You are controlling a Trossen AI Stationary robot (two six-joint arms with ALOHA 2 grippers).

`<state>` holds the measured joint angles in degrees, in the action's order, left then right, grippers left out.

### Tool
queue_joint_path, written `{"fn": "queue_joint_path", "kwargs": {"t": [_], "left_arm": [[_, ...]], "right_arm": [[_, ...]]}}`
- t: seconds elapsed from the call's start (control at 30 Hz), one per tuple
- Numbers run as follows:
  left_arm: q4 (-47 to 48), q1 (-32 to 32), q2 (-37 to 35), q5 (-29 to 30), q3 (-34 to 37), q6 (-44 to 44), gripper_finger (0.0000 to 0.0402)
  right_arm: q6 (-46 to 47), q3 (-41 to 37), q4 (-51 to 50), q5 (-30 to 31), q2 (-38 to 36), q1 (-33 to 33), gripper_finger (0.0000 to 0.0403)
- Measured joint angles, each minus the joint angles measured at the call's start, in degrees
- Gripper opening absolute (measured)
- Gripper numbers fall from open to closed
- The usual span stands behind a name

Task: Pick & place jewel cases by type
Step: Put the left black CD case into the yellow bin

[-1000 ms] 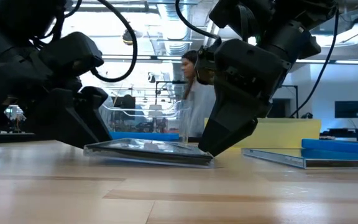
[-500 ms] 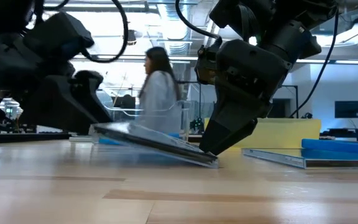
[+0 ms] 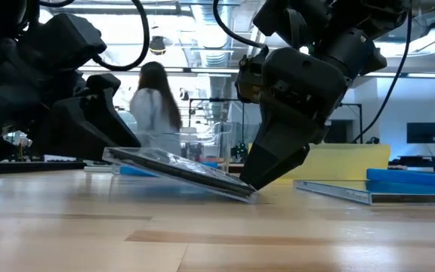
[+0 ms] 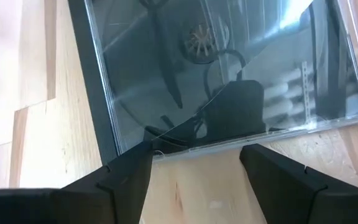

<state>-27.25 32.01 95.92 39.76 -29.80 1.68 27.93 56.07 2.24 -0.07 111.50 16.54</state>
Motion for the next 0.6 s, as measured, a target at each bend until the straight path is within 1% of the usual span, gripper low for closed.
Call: {"fn": "queue_joint_path", "kwargs": {"t": [0.3,0.6], "left_arm": [[-0.53,0.00,0.04,-0.49,0.13,-2.26,0.0171],[-1.69,0.03,0.07,-0.56,0.16,-6.88,0.0171]], "right_arm": [[-1.12,0.00,0.33,-0.03,0.07,0.06,0.0249],[-1.66,0.00,0.33,-0.46,0.07,0.05,0.0249]]}}
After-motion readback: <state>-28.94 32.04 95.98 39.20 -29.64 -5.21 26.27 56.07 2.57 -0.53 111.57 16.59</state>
